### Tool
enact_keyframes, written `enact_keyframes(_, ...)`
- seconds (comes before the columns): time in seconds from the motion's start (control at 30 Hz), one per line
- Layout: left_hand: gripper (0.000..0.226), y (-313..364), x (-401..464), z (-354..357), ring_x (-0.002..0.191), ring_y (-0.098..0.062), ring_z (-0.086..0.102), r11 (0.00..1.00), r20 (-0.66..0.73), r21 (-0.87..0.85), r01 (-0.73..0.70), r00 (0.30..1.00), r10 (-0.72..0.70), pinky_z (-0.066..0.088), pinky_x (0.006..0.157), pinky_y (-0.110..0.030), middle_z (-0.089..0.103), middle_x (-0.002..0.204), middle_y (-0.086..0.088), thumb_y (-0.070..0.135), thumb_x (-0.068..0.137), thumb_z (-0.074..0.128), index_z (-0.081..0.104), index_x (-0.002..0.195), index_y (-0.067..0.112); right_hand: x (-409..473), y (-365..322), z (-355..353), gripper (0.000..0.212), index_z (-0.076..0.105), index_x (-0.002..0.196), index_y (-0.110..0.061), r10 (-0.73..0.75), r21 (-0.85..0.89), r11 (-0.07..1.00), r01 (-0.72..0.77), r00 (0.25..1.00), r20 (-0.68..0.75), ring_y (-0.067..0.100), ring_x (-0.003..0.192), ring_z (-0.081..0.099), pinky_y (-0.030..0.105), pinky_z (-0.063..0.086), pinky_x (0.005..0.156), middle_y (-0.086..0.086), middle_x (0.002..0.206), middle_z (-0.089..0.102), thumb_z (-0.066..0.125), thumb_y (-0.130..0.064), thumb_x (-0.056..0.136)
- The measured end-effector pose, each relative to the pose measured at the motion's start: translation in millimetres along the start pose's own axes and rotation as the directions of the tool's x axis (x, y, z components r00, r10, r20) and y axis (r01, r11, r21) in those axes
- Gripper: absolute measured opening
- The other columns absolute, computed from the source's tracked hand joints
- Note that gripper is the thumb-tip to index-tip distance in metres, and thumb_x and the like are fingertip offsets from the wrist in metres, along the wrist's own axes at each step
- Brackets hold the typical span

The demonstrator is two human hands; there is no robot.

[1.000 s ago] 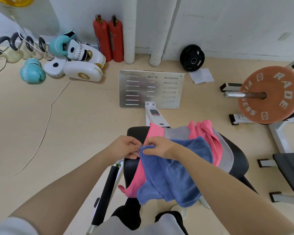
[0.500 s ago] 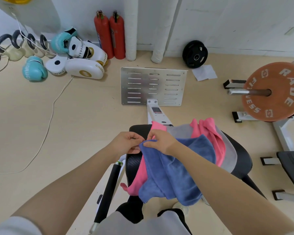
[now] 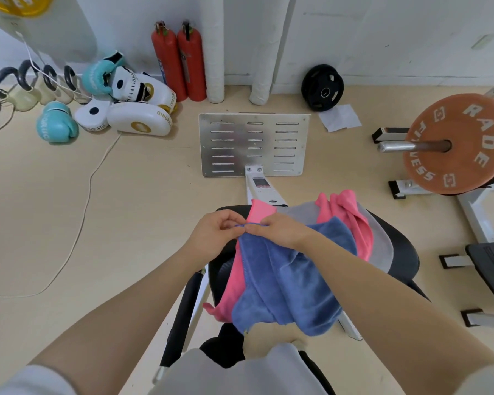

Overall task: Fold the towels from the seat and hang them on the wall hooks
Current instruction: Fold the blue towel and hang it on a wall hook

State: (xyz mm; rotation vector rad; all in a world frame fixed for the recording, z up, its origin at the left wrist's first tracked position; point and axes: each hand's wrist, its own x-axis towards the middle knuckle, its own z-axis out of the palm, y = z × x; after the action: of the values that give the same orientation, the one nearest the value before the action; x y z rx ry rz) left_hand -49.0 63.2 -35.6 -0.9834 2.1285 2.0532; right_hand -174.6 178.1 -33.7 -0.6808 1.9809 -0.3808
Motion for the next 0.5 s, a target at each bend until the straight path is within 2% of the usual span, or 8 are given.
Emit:
enact_keyframes(0.03, 0.020, 5, -2, 2, 0.065, -0.002, 0.060, 0.999, -0.022, -0.026, -0.027, 0.999, 0.026, 0.049, 0.070, -0.010, 0.064, 0.070, 0.000, -0.001, 0.084, 0.061, 0.064, 0.080, 0.018, -4, 2, -3, 0.049, 0.061, 0.077, -0.019, 0.007, 0.001, 1.000, -0.007, 1.000, 0.025, 0.013, 0.079, 0.055, 0.023, 0.041, 0.073, -0.001, 0.084, 0.061, 0.044, -0.064, 0.086)
enact_keyframes(0.07, 0.023, 12, -4, 3, 0.062, 0.002, 0.060, 0.997, -0.051, -0.057, -0.052, 0.998, 0.049, 0.048, 0.068, -0.009, 0.064, 0.069, 0.001, -0.003, 0.085, 0.059, 0.064, 0.079, 0.018, -10, 3, -9, 0.054, 0.067, 0.094, -0.021, 0.016, -0.009, 1.000, -0.016, 0.999, 0.045, 0.015, 0.094, 0.058, 0.026, 0.043, 0.085, 0.000, 0.101, 0.066, 0.041, -0.067, 0.085)
enact_keyframes(0.1, 0.024, 18, -6, 6, 0.061, 0.004, 0.059, 0.992, -0.085, -0.097, -0.079, 0.994, 0.071, 0.048, 0.067, -0.008, 0.064, 0.069, 0.003, -0.005, 0.086, 0.056, 0.064, 0.079, 0.017, -16, 4, -14, 0.058, 0.067, 0.100, -0.020, 0.031, -0.045, 0.999, -0.029, 0.998, 0.053, 0.018, 0.100, 0.059, 0.028, 0.043, 0.090, 0.001, 0.107, 0.066, 0.040, -0.068, 0.085)
enact_keyframes(0.17, 0.024, 33, -10, 12, 0.061, 0.004, 0.059, 0.972, -0.133, -0.203, -0.119, 0.987, 0.093, 0.048, 0.067, -0.009, 0.064, 0.071, 0.005, -0.006, 0.088, 0.053, 0.063, 0.081, 0.015, -30, 6, -27, 0.056, 0.062, 0.086, -0.017, 0.066, -0.159, 0.985, -0.060, 0.997, 0.036, 0.020, 0.094, 0.057, 0.029, 0.042, 0.084, 0.000, 0.095, 0.062, 0.039, -0.069, 0.084)
enact_keyframes(0.23, 0.023, 50, -15, 22, 0.061, 0.002, 0.059, 0.951, -0.103, -0.279, -0.135, 0.989, 0.110, 0.049, 0.065, -0.011, 0.065, 0.067, 0.009, -0.004, 0.090, 0.050, 0.062, 0.082, 0.014, -45, 11, -39, 0.053, 0.057, 0.083, -0.020, 0.091, -0.241, 0.967, -0.086, 0.996, 0.011, 0.021, 0.090, 0.053, 0.029, 0.037, 0.081, -0.002, 0.089, 0.057, 0.040, -0.070, 0.083)
enact_keyframes(0.3, 0.024, 66, -22, 34, 0.059, 0.000, 0.059, 0.932, -0.054, -0.328, -0.157, 0.988, 0.148, 0.049, 0.062, -0.013, 0.065, 0.063, 0.011, -0.004, 0.092, 0.047, 0.061, 0.082, 0.013, -64, 24, -48, 0.061, 0.061, 0.097, -0.019, 0.128, -0.326, 0.939, -0.113, 0.992, 0.025, 0.021, 0.093, 0.051, 0.030, 0.034, 0.083, -0.002, 0.095, 0.058, 0.042, -0.074, 0.079)
enact_keyframes(0.4, 0.024, 85, -40, 56, 0.059, -0.003, 0.058, 0.874, -0.028, -0.446, -0.193, 0.979, 0.202, 0.048, 0.058, -0.014, 0.065, 0.064, 0.008, -0.003, 0.093, 0.043, 0.059, 0.082, 0.012, -98, 55, -60, 0.076, 0.060, 0.114, -0.021, 0.190, -0.418, 0.891, -0.177, 0.982, -0.009, 0.023, 0.108, 0.053, 0.033, 0.035, 0.092, -0.001, 0.113, 0.060, 0.046, -0.081, 0.070)
enact_keyframes(0.5, 0.024, 91, -62, 76, 0.065, -0.008, 0.056, 0.814, -0.064, -0.541, -0.210, 0.976, 0.209, 0.046, 0.062, -0.017, 0.063, 0.067, 0.005, 0.001, 0.093, 0.043, 0.059, 0.082, 0.015, -135, 89, -67, 0.067, 0.058, 0.120, -0.021, 0.162, -0.509, 0.843, -0.177, 0.984, -0.074, 0.023, 0.110, 0.053, 0.032, 0.039, 0.093, 0.001, 0.119, 0.059, 0.049, -0.071, 0.077)
